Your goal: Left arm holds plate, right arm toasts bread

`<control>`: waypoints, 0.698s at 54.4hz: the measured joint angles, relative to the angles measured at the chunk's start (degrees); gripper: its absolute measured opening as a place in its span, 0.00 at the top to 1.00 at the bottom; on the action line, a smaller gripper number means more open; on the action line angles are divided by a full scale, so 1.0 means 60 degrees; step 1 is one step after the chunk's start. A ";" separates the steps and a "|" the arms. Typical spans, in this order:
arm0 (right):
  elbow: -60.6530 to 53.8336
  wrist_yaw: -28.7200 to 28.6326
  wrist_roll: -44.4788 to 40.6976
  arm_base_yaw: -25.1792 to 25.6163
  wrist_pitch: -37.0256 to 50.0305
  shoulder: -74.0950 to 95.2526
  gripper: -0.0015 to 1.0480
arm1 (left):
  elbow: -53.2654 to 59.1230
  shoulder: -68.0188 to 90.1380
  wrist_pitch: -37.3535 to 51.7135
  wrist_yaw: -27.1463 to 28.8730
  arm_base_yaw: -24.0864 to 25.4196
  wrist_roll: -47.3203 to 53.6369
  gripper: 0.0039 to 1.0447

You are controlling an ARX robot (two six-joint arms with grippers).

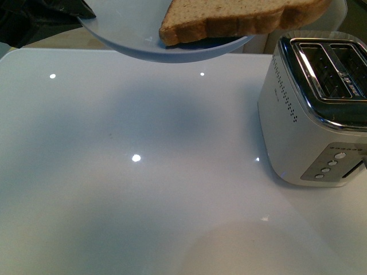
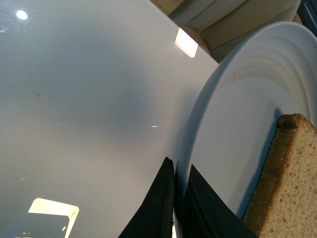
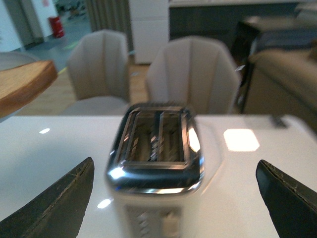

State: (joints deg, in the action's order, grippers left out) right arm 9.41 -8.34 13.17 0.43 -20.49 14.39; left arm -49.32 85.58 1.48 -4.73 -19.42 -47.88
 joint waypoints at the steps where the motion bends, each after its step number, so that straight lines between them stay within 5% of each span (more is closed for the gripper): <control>1: 0.0040 -0.0015 0.0138 -0.0015 -0.0069 0.0138 0.08 | -0.0011 0.0000 0.0000 -0.0011 -0.0004 0.0000 0.98; 38: 0.3880 -0.1996 0.4874 -0.1840 0.7016 0.9442 0.08 | -0.0106 0.0000 -0.0149 -0.0208 -0.0015 0.0000 0.98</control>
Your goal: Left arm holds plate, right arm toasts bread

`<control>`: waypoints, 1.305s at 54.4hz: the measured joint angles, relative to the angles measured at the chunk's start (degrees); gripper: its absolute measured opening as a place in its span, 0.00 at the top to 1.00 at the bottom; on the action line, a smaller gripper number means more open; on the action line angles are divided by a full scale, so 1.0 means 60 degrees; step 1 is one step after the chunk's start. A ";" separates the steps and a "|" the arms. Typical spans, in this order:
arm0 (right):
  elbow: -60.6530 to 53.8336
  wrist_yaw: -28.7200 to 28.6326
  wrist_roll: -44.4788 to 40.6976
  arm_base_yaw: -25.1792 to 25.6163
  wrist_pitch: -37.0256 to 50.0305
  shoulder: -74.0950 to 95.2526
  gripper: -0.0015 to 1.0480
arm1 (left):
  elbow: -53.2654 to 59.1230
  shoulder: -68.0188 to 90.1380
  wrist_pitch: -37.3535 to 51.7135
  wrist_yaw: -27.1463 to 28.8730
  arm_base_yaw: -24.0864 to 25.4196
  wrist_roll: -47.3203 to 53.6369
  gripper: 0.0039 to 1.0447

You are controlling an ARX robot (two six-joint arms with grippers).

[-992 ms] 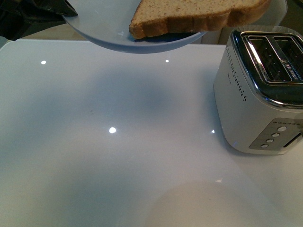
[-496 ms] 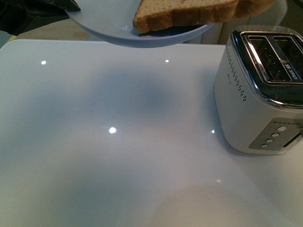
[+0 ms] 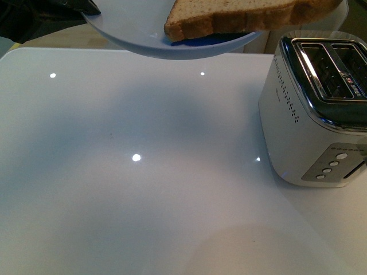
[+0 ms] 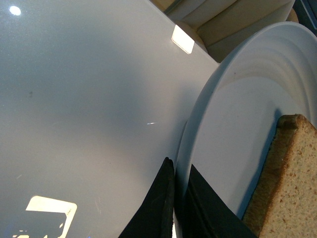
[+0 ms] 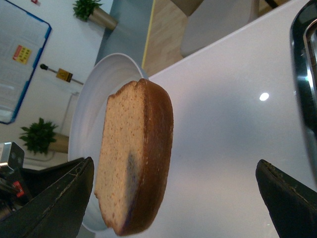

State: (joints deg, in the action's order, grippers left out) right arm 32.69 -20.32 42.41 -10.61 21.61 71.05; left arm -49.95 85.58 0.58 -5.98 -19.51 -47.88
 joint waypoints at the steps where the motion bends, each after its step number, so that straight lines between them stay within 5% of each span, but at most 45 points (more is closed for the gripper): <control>1: 0.0033 0.0004 0.0113 -0.0051 0.0091 0.0138 0.08 | 0.0000 -0.0004 -0.0018 0.0000 0.0000 0.0000 0.98; 21: 0.0630 0.0146 0.1555 -0.0922 0.0951 0.1384 0.09 | 0.0000 -0.0120 -0.0106 -0.0051 0.0029 0.0000 0.98; 53: 0.0812 0.0346 0.1504 -0.1104 0.0958 0.1552 0.90 | 0.0000 -0.0142 -0.0120 -0.0117 0.0047 0.0004 0.98; 71: 0.1118 -0.0127 0.1789 -0.0226 0.1075 0.0812 0.96 | 0.0000 -0.0211 -0.0120 -0.0149 0.0036 -0.0004 0.98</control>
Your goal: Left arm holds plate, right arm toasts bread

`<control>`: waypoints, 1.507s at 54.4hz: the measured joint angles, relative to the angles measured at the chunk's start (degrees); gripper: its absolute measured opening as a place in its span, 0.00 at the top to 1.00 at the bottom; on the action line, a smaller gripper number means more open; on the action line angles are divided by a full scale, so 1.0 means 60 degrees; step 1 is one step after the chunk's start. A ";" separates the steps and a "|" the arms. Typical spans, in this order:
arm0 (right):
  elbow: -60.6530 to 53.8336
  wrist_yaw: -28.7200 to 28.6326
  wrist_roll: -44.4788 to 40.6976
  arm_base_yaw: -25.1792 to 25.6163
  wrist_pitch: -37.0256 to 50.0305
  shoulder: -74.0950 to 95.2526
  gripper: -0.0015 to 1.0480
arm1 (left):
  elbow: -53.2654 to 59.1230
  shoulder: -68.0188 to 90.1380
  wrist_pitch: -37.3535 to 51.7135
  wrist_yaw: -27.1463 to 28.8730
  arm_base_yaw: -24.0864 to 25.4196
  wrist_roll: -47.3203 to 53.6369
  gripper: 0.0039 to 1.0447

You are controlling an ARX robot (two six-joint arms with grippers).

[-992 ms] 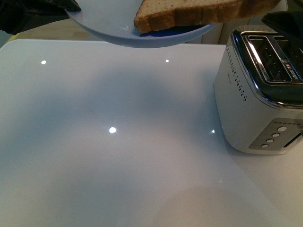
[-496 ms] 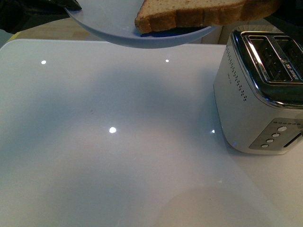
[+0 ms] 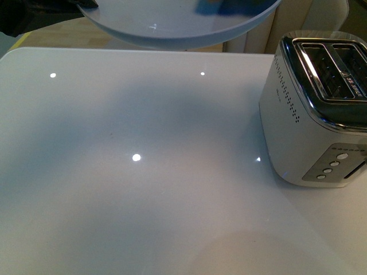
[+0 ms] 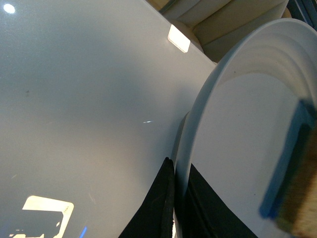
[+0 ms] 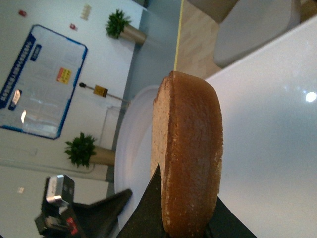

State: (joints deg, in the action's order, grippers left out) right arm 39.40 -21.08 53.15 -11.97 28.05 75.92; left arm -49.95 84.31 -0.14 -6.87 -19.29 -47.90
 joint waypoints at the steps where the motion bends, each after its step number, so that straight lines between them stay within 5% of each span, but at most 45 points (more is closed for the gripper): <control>1: 0.0073 -0.0018 0.0033 0.0127 -0.0004 -0.0076 0.96 | 0.0000 -0.0004 0.0000 0.0004 0.0000 0.0000 0.98; 10: 0.0892 0.0018 -0.0335 0.1217 -0.0568 -0.0594 0.96 | 0.0000 -0.0033 0.0000 -0.0004 0.0007 0.0000 0.98; 19: 0.1749 0.1191 -0.2867 0.2120 -0.2364 -0.0707 0.96 | 0.0007 -0.0073 0.0000 -0.0007 0.0011 0.0000 0.98; 47: 0.0922 0.3595 -0.9333 0.0994 -0.2160 0.1115 0.96 | 0.0029 -0.0146 -0.0007 -0.0036 0.0051 0.0004 0.98; 82: 0.0699 0.4182 -1.0076 0.0419 -0.2441 0.2102 0.97 | 0.0066 -0.0179 -0.0036 -0.0109 0.0102 0.0007 0.98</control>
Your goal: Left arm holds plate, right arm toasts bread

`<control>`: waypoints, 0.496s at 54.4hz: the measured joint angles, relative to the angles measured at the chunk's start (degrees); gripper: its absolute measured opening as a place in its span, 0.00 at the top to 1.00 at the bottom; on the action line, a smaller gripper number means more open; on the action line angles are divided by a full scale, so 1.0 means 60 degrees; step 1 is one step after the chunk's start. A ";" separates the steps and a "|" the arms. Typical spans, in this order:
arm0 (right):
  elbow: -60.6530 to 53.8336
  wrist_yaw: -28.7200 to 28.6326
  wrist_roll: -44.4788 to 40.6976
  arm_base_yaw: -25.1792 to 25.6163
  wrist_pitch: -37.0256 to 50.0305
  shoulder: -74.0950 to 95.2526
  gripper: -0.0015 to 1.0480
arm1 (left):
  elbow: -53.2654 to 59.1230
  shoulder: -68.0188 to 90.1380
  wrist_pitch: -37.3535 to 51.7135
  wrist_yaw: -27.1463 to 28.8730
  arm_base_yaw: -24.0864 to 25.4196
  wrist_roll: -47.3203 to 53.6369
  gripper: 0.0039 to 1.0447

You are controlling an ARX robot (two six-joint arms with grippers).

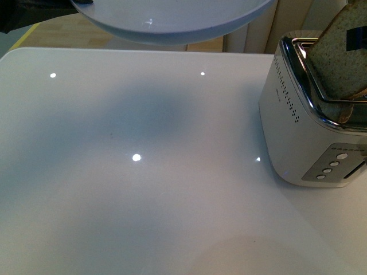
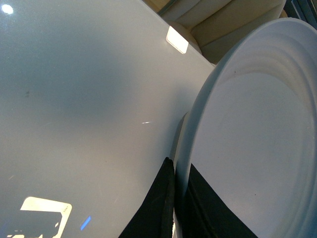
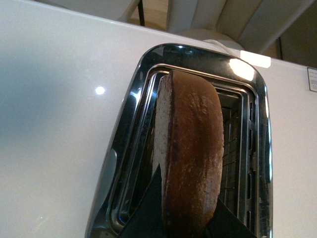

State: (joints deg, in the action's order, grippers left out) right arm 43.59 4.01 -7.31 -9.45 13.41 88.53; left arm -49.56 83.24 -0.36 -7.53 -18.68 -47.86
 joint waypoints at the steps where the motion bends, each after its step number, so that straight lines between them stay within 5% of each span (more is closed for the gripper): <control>1: 0.0011 0.0000 0.0000 -0.0015 0.0007 0.0033 0.97 | 0.0000 0.0000 0.0000 0.0000 0.0000 0.0000 0.98; 14: 0.0047 0.0004 0.0011 -0.0007 0.0612 0.0674 0.96 | 0.0000 0.0000 0.0004 0.0000 0.0018 0.0000 0.98; 27: -0.0175 -0.0182 0.0262 0.0211 0.0860 0.0758 0.59 | 0.0004 0.0000 0.0004 0.0000 0.0015 0.0000 0.98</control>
State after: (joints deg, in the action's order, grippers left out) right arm 42.54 2.92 -5.74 -8.19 18.57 93.08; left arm -49.54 83.24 -0.34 -7.53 -18.59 -47.86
